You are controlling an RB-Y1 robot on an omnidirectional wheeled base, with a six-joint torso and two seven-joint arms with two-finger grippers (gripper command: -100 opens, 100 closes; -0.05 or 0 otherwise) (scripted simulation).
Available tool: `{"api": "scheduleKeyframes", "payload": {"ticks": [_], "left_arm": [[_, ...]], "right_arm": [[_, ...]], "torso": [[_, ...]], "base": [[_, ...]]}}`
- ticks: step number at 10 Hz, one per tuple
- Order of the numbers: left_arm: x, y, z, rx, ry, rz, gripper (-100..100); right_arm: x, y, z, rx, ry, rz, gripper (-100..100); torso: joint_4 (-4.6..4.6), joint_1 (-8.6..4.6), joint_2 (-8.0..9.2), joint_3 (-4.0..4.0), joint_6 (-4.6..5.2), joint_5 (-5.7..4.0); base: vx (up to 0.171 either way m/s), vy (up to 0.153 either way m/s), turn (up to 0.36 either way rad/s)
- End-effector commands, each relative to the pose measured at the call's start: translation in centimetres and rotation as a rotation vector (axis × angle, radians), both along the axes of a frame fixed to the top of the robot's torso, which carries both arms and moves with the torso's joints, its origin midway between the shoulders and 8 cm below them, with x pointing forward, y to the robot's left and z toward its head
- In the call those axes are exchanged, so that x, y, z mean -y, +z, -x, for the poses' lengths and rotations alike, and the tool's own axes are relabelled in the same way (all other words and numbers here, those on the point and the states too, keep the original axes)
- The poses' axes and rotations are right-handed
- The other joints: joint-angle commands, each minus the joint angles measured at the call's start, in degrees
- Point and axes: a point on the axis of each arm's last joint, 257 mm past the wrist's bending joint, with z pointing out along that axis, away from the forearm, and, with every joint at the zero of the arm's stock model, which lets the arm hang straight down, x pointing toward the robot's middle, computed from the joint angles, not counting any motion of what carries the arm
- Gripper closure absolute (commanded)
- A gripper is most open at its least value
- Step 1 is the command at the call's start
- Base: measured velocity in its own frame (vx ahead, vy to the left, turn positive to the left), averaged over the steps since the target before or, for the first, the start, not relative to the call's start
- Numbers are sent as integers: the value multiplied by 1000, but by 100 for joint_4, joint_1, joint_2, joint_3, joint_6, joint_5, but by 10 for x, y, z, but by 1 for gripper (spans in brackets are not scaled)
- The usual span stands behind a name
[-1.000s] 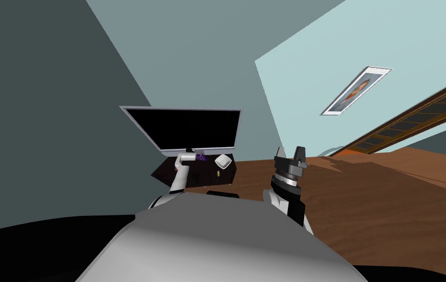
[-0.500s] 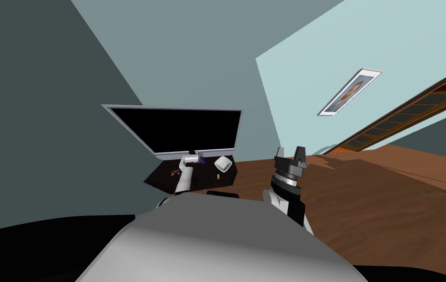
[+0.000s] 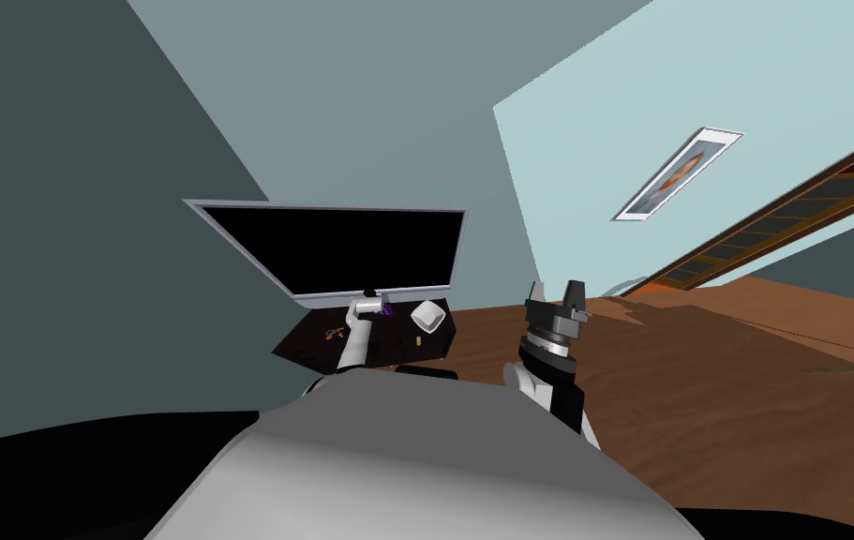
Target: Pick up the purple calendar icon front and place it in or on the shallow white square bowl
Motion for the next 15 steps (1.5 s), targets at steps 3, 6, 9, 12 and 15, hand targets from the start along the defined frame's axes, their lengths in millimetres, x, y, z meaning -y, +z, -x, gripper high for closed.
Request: {"api": "scheduleKeyframes", "payload": {"ticks": [3, 6, 9, 12, 15], "left_arm": [[1, -4, -1, 5, -1, 0, 100], [1, -5, -1, 2, -2, 0, 100], [1, 2, 1, 1, 1, -1, 100], [1, 2, 1, -1, 1, -1, 0], [-30, 17, 3, 8, 17, -60, -100]], "right_arm": [[0, 0, 0, 0, 0, 0, 0], [0, 0, 0, 0, 0, 0, 0], [0, 0, 0, 0, 0, 0, 0], [0, 0, 0, 0, 0, 0, 0], [0, 0, 0, 0, 0, 0, 0]], "torso": [[1, -6, 5, 3, 2, 0], [7, -13, 13, 9, 0, -3], [12, -14, 20, 16, -1, -5], [21, -25, 38, 29, -1, -11], [29, -21, 49, 38, -4, -15]], "base": [[18, 11, 10], [1, 0, -4], [-9, -4, -10], [-21, -11, -11], [-48, -8, 26]]}}
